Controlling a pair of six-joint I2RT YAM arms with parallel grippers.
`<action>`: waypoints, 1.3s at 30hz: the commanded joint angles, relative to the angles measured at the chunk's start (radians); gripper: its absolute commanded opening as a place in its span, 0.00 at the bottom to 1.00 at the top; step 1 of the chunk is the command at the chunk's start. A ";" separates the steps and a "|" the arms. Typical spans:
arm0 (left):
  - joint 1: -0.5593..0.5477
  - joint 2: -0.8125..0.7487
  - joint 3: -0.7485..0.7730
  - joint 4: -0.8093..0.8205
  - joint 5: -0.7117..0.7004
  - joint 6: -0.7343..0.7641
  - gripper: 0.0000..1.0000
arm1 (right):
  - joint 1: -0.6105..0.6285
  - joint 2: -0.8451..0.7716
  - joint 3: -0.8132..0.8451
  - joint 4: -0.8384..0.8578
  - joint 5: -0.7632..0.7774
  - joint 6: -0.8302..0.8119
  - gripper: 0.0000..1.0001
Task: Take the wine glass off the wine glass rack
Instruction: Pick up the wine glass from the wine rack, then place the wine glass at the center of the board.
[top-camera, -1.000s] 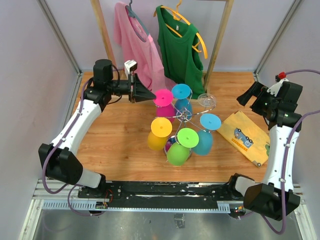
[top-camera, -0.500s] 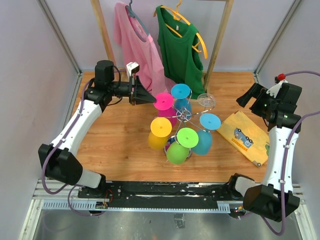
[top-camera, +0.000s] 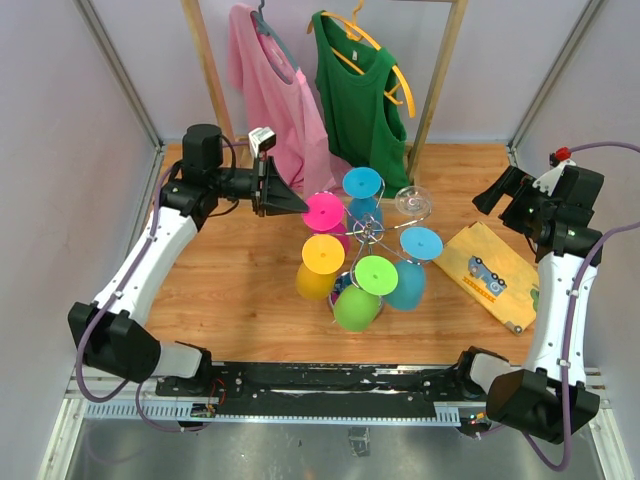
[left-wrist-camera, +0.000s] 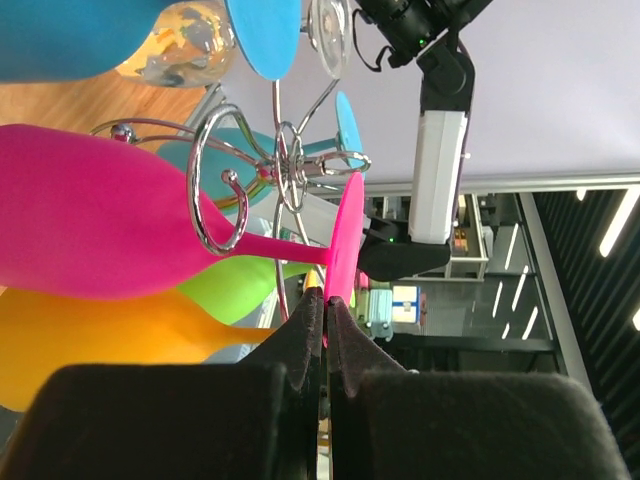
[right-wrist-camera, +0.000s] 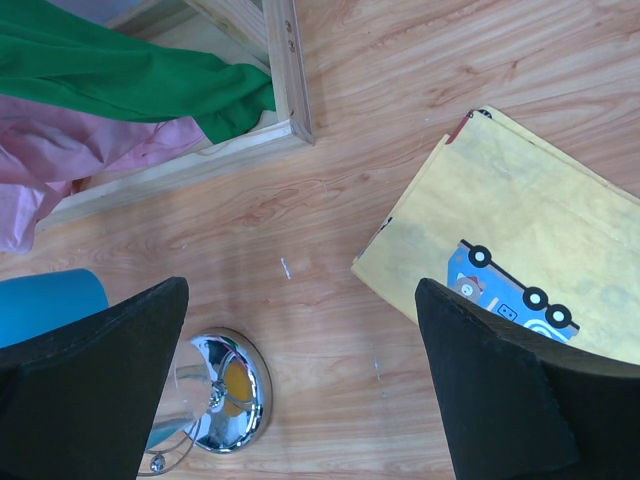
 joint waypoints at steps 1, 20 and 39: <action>0.017 -0.056 -0.018 -0.050 0.036 0.050 0.00 | -0.010 -0.008 0.004 -0.003 0.009 -0.018 0.98; 0.313 0.002 0.361 -0.748 -0.386 0.855 0.00 | -0.009 0.111 0.159 0.001 -0.008 -0.013 0.98; -0.368 0.243 1.063 -0.719 -1.171 1.284 0.00 | -0.011 0.183 0.405 -0.039 -0.097 0.030 0.99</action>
